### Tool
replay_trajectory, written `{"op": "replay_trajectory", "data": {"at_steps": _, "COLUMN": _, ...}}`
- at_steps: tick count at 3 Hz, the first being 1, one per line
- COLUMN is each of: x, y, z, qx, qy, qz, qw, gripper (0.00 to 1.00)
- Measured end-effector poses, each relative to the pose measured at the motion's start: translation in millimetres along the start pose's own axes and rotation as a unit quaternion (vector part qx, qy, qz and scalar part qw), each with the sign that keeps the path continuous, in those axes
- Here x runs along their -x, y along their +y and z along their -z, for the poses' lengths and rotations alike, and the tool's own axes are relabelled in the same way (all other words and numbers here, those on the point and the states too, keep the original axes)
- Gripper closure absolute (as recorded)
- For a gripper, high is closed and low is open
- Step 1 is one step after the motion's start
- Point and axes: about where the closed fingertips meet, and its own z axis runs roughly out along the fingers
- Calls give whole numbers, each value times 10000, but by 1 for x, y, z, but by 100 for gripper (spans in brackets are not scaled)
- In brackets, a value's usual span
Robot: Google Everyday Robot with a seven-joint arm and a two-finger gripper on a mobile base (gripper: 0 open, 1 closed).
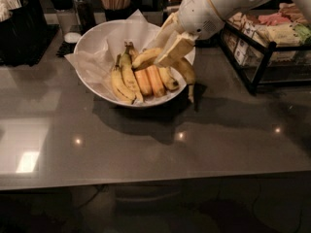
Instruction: Pick banana from white bowl
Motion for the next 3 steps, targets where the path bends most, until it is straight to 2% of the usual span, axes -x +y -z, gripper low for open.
{"op": "replay_trajectory", "data": {"at_steps": 1, "x": -11, "y": 30, "z": 20, "qx": -239, "qy": -514, "qz": -151, "qw": 9983, "gripper": 100}}
{"op": "replay_trajectory", "data": {"at_steps": 2, "x": -30, "y": 56, "z": 43, "qx": -493, "qy": -744, "qz": -520, "qw": 9947, "gripper": 100}}
{"op": "replay_trajectory", "data": {"at_steps": 3, "x": -30, "y": 56, "z": 43, "qx": -493, "qy": -744, "qz": -520, "qw": 9947, "gripper": 100}}
